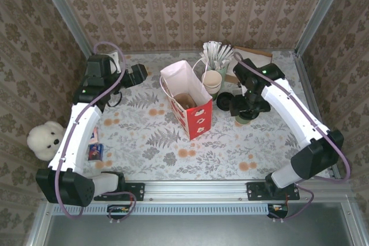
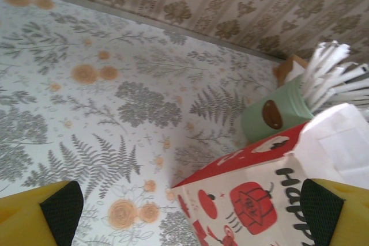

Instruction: Pack the takeout coffee

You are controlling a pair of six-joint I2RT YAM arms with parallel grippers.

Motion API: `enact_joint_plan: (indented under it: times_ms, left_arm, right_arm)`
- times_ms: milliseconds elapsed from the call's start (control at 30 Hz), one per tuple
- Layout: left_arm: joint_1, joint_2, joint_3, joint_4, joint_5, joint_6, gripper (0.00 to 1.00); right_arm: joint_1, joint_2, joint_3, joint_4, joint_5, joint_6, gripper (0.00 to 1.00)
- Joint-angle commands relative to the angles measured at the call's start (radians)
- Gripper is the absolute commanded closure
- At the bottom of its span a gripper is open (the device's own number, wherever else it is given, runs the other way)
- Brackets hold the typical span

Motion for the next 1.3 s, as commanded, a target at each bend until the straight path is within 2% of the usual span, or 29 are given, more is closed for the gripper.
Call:
enact_joint_plan:
  times_ms: [0, 233, 367, 467, 767, 933, 1033, 1133, 1267]
  left_arm:
    - [-0.01, -0.015, 0.036, 0.021, 0.078, 0.014, 0.0]
    - [-0.052, -0.011, 0.07, -0.013, 0.084, 0.043, 0.0]
    - [-0.087, 0.015, 0.098, -0.042, 0.091, 0.068, 0.0]
    - [-0.111, 0.048, 0.133, -0.09, 0.05, 0.076, 0.0]
    - [-0.135, 0.102, 0.18, -0.153, -0.033, 0.054, 0.0]
    - [-0.139, 0.09, 0.169, -0.159, -0.036, 0.042, 0.0]
    - [-0.143, 0.073, 0.167, -0.174, -0.043, 0.034, 0.0]
    - [-0.141, 0.058, 0.188, -0.239, -0.112, -0.003, 0.0]
    - [-0.149, 0.022, 0.191, -0.258, -0.084, -0.032, 0.0]
  right_arm:
    - [-0.004, -0.041, 0.073, -0.14, 0.014, -0.017, 0.22]
    - [0.035, -0.033, 0.278, -0.295, -0.076, -0.017, 0.24]
    - [0.091, -0.007, 0.46, -0.355, -0.117, -0.003, 0.25]
    - [0.141, 0.02, 0.586, -0.363, -0.135, 0.02, 0.23]
    - [0.288, 0.127, 0.822, -0.354, -0.102, 0.073, 0.25]
    - [0.357, 0.165, 0.872, -0.258, -0.098, 0.095, 0.24]
    - [0.377, 0.201, 0.87, -0.238, -0.052, 0.108, 0.24]
    - [0.404, 0.248, 0.873, -0.227, -0.026, 0.126, 0.24]
    - [0.424, 0.299, 0.887, -0.191, 0.027, 0.156, 0.24]
